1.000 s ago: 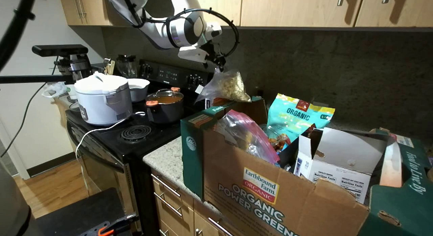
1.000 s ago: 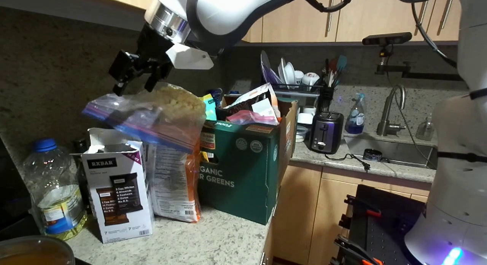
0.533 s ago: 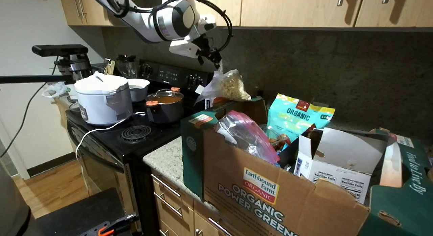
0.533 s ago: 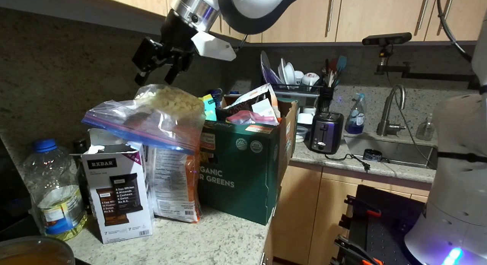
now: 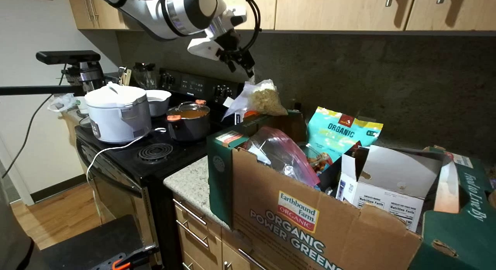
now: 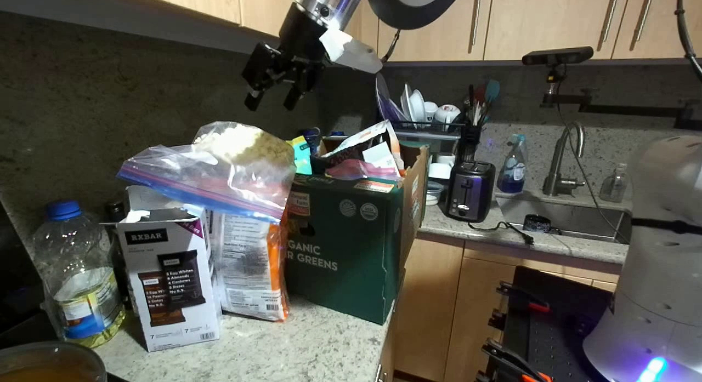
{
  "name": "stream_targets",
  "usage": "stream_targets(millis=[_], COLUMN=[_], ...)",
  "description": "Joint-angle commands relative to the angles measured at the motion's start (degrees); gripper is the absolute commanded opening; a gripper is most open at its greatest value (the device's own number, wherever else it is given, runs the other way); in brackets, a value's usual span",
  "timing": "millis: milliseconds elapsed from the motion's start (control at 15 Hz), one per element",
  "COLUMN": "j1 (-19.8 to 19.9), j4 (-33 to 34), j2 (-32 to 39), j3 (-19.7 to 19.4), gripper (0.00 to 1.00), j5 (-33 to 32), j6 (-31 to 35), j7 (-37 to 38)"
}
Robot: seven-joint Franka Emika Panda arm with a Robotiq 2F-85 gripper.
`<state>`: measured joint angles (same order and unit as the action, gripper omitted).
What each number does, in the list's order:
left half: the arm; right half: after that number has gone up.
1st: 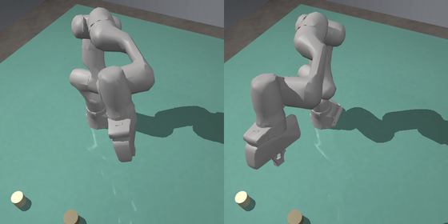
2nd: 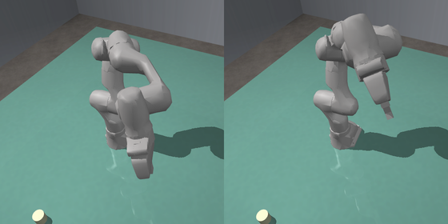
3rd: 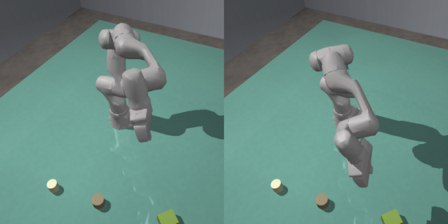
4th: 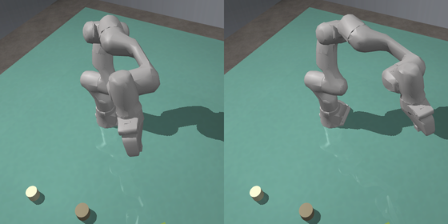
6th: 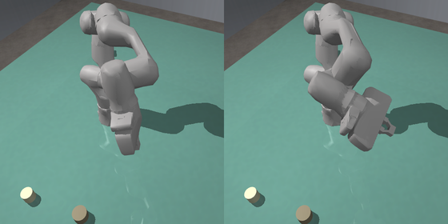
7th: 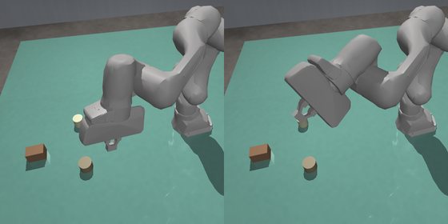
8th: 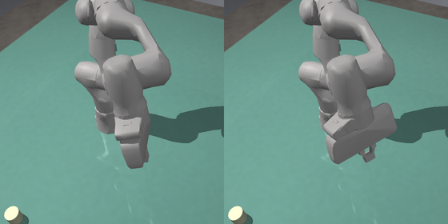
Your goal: Pick up the popcorn bag and plastic container from the bag and put them on the countertop.
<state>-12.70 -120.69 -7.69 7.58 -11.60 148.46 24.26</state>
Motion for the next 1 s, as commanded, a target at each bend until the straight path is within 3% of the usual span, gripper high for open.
stream_targets(millis=[0, 267, 467, 933], j1=[2.1, 4.7, 8.9, 16.1], j4=[-3.9, -5.4, -5.9, -3.5], j2=[-5.7, -9.1, -10.0, -7.6], j3=[1.6, 2.9, 4.1, 3.9], gripper=[1.0, 1.0, 1.0, 1.0], j5=[3.3, 0.6, -4.3, -11.1], j6=[-5.4, -8.3, -5.8, -5.1], j7=[-1.8, 1.2, 5.9, 14.8])
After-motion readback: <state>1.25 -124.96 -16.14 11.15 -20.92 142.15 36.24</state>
